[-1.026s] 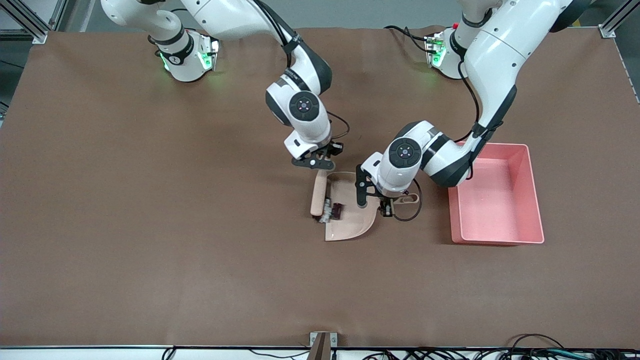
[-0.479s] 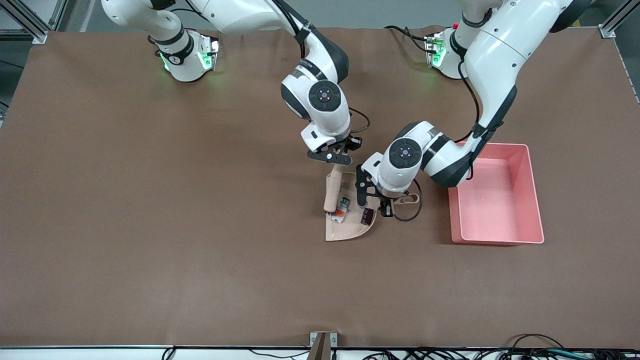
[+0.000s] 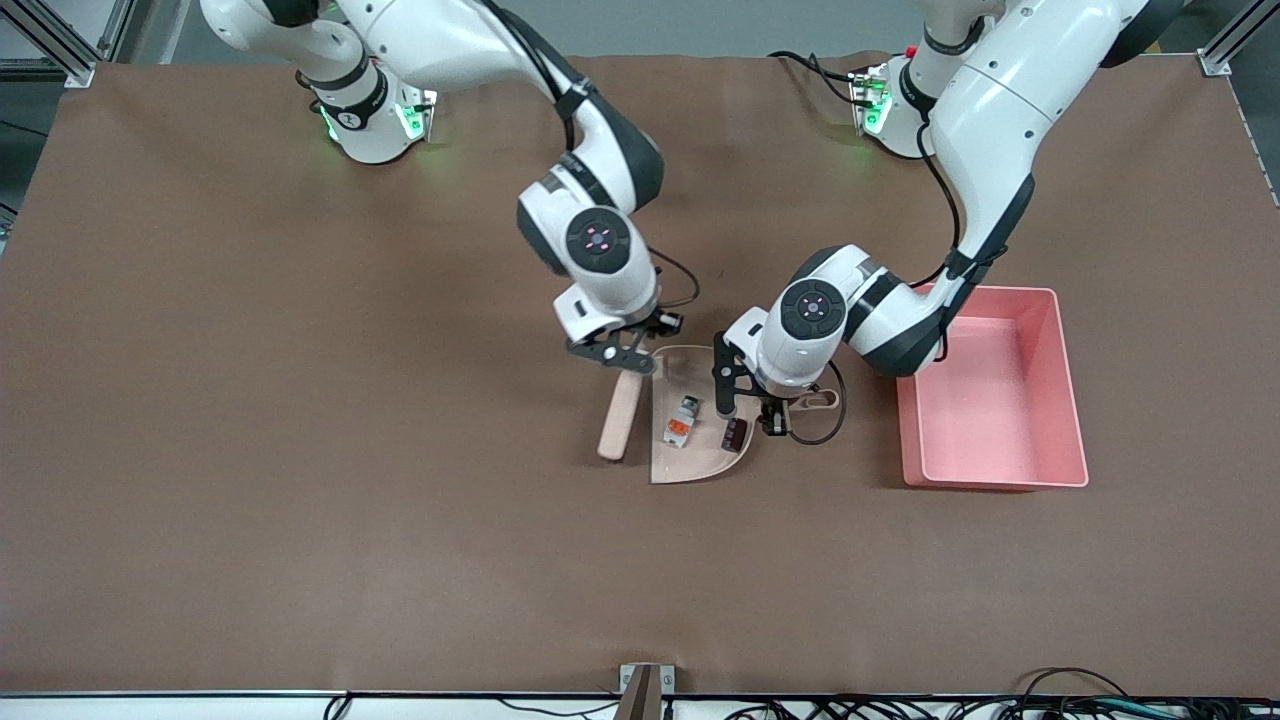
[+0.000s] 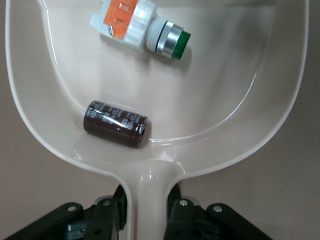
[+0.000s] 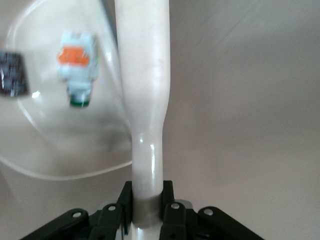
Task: Clean e-waste and dump in bin
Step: 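Sweep the capacitor and switch into the dustpan with the right gripper's brush, then lift the dustpan with the left gripper while the right gripper withdraws the brush, then carry the loaded dustpan with the left gripper over the pink bin, then tilt the dustpan with the left gripper to dump e-waste into the bin, then lower the empty dustpan onto the table with the left gripper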
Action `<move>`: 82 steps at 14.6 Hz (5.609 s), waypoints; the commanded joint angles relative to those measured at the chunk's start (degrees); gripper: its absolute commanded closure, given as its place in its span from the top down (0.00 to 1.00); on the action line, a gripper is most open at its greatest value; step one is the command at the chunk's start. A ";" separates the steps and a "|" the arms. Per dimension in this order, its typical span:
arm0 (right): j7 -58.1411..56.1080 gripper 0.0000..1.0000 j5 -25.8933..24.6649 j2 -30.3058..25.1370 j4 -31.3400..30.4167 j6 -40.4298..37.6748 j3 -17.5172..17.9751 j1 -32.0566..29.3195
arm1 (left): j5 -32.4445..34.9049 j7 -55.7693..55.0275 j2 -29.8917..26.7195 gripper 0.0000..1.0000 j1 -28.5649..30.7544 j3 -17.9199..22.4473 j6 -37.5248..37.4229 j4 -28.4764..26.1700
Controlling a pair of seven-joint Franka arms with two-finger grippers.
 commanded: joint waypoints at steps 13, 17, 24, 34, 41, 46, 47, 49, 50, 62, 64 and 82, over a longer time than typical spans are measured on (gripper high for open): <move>-51.59 0.00 -8.90 -44.00 -60.17 11.54 0.48 -44.59 | -0.40 2.65 0.35 0.00 12.52 -14.05 8.70 1.29; -63.32 0.00 -10.16 -46.38 -70.37 20.05 0.39 -55.54 | -0.31 3.09 -3.07 0.00 21.65 -20.29 4.05 1.55; -62.10 0.00 -10.33 -45.33 -73.11 24.38 0.83 -54.93 | -0.31 10.73 -3.25 0.00 42.39 -31.64 -0.34 0.85; -54.27 0.28 -9.90 -38.92 -72.24 29.13 0.83 -52.04 | -0.31 29.35 -3.34 0.00 65.79 -38.59 -11.61 1.38; -55.68 1.00 -9.90 -38.12 -69.69 27.29 0.83 -51.77 | -0.22 45.00 -2.72 0.00 76.42 -38.16 -11.96 -0.29; -55.85 1.00 -9.90 -38.38 -59.34 13.95 0.66 -52.55 | 2.05 44.93 -4.21 0.00 77.49 -37.54 -19.59 -1.08; -55.94 1.00 -9.90 -38.38 -57.57 12.62 0.57 -52.91 | 4.06 44.41 -4.83 0.00 77.49 -37.54 -20.65 -1.00; -56.03 1.00 -9.98 -39.35 -54.06 8.76 0.66 -52.82 | 7.76 41.78 -5.97 0.00 77.49 -37.54 -22.14 -1.17; -56.03 1.00 -10.07 -40.13 -50.82 5.09 0.74 -52.74 | 9.69 40.29 -6.06 0.00 77.49 -37.71 -22.85 -1.17; -55.77 1.00 -9.72 -34.89 -2.57 -28.08 0.92 -49.30 | 28.68 28.15 -6.77 0.00 72.75 -41.32 -31.99 -1.61; -55.77 1.00 -9.63 -32.42 2.28 -29.66 0.92 -49.48 | 30.53 26.83 -7.03 0.00 71.61 -41.49 -34.09 -1.26; -57.35 1.00 -8.23 -32.50 4.58 -31.87 0.92 -49.39 | 22.36 -0.05 2.19 0.01 45.87 -46.95 -31.84 8.67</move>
